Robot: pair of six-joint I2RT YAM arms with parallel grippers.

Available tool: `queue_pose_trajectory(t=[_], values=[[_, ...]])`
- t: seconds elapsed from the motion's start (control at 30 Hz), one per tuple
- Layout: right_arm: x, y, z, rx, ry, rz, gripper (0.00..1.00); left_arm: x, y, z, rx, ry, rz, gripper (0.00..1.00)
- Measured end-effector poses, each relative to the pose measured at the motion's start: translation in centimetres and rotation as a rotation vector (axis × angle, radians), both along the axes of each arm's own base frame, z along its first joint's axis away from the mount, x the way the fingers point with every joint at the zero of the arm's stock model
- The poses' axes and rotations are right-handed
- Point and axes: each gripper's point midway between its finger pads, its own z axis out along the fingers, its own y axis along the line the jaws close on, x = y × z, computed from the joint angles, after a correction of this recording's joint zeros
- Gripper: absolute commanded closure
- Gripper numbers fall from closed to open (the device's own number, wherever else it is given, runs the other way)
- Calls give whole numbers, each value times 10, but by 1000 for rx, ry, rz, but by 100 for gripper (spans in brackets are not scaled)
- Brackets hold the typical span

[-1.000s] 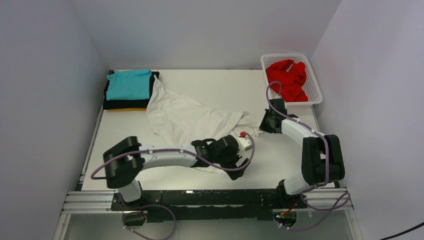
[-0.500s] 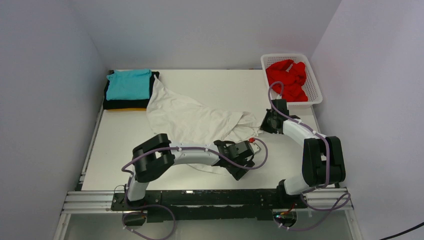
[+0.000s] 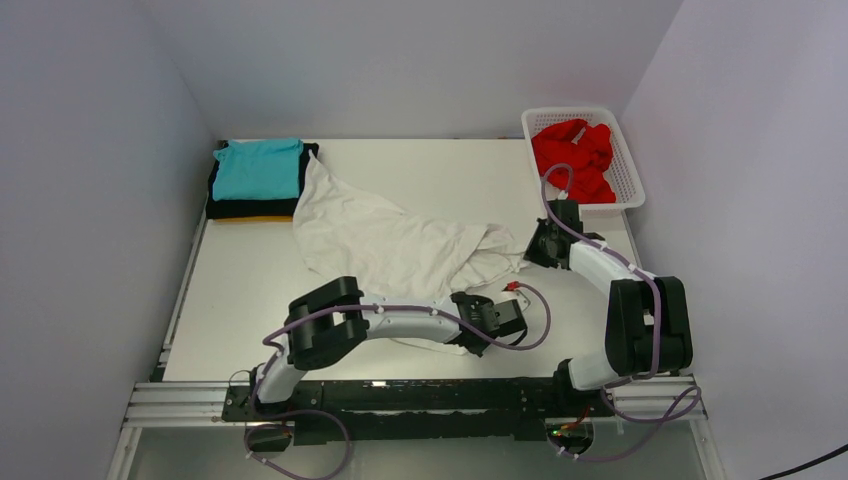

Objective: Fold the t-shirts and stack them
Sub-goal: Flatten out the tshirt

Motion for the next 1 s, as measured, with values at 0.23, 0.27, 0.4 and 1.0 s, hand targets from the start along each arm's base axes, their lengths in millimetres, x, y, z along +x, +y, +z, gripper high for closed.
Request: queue_pose_trajectory(t=[0.23,0.27,0.4,1.0], values=[[0,0,3,0,-9,11,100,25,24,2,10,-98,135,100],[0,1,4,4,-15,21,100,30,36,3,11,-104,168,100],[2,5,17,12,-61,60,100,68,115,15,56,-138,346,100],[-1,37,298,-117,-819,313,100,119,343,402,-656,-1010,856,100]])
